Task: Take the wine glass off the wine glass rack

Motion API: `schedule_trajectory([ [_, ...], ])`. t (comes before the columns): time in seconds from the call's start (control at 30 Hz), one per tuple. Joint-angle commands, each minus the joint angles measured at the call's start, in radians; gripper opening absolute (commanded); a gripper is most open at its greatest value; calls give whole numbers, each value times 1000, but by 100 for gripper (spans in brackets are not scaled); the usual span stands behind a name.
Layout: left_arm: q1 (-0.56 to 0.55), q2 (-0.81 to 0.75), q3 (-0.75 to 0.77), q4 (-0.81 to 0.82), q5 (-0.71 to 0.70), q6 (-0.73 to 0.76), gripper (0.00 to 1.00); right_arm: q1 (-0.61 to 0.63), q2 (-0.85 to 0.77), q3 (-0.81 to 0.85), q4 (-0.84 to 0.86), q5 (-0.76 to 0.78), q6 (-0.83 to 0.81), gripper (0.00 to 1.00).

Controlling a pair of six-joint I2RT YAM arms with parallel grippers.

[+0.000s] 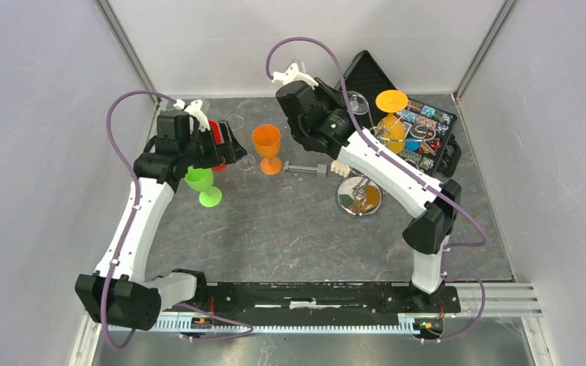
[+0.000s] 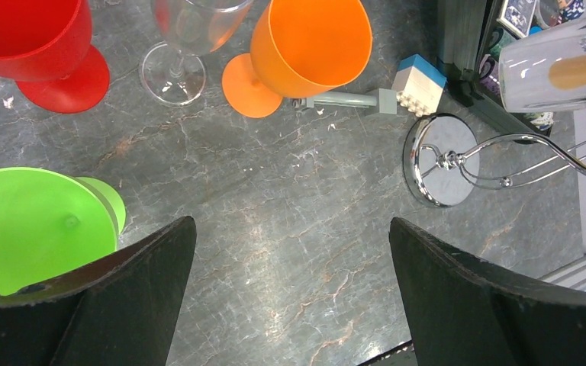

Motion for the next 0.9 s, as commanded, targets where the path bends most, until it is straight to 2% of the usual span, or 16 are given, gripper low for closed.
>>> schedule_trajectory([
  [0.0,4,-2,2,5,-17,56,100,-10,-47,-17,11,18,-24,0],
  [0.3,5,2,2,5,-14,52,100,-9,-127,-153,287,72,-236,0],
  [0.47,5,4,2,6,-12,52,100,-9,-146,-198,410,71,-302,0],
  [0.63,4,4,0,5,-10,51,100,-9,-153,-227,474,42,-321,0],
  [0.87,4,7,0,5,-10,54,100,-10,-151,-220,481,-23,-303,0],
])
